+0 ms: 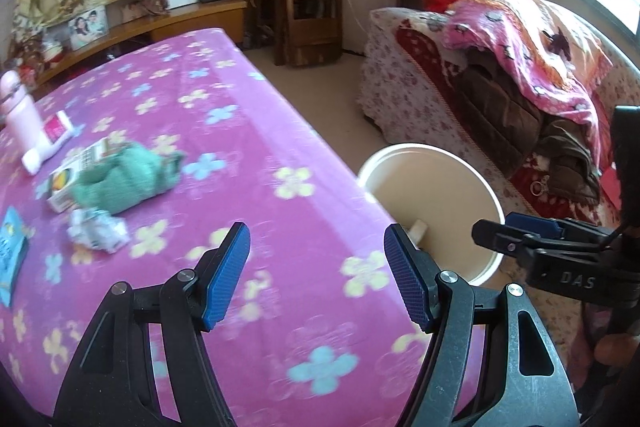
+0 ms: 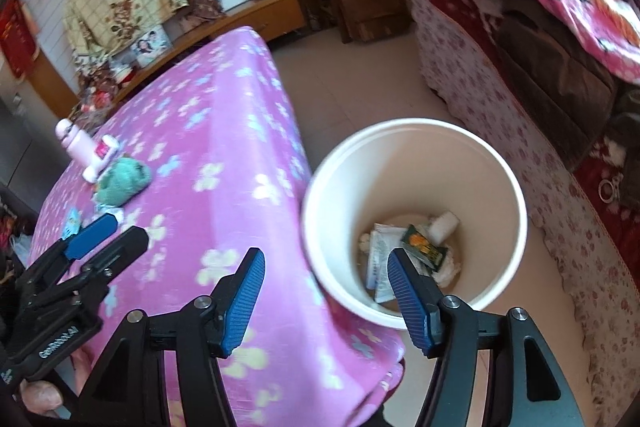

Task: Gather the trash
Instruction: 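Return both open tools to the remaining trash on the table, then grasp the blue packet with the left tool while the right tool grasps the crumpled white-green wrapper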

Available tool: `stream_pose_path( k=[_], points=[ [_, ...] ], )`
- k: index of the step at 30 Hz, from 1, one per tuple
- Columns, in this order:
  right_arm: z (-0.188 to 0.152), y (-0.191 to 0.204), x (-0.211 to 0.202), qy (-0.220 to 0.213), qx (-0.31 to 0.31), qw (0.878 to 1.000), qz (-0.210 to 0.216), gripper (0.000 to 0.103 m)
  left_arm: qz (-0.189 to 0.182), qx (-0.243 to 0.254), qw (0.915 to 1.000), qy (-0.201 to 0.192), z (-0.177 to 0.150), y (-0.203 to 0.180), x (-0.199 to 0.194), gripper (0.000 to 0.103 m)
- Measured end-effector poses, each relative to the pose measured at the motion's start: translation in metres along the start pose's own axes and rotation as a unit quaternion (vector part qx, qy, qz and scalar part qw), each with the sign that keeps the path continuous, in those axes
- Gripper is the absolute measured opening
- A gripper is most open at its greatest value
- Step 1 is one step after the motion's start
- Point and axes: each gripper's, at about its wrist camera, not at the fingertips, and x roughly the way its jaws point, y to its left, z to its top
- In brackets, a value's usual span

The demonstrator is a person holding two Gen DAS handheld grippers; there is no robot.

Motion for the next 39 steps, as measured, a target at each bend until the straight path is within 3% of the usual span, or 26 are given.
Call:
stream_pose_path(
  k=[16, 29, 39],
  points=[
    [-0.009, 0.123, 0.025, 0.016, -0.086, 0.995, 0.048, 0.062, 0.064, -0.077, 0.9949, -0.014, -0.03, 0.114, -0.052, 0.069],
    [-0.016, 0.212, 0.062, 0.044, -0.142, 0.986, 0.08, 0.072, 0.1, -0.139, 0.9852, -0.002, -0.065, 0.248, -0.091, 0.069],
    [0.0, 0.269, 0.114, 0.053, -0.181, 0.977, 0.096, 0.074, 0.1, -0.144, 0.9842, 0.019, -0.062, 0.336, -0.082, 0.074]
  ],
)
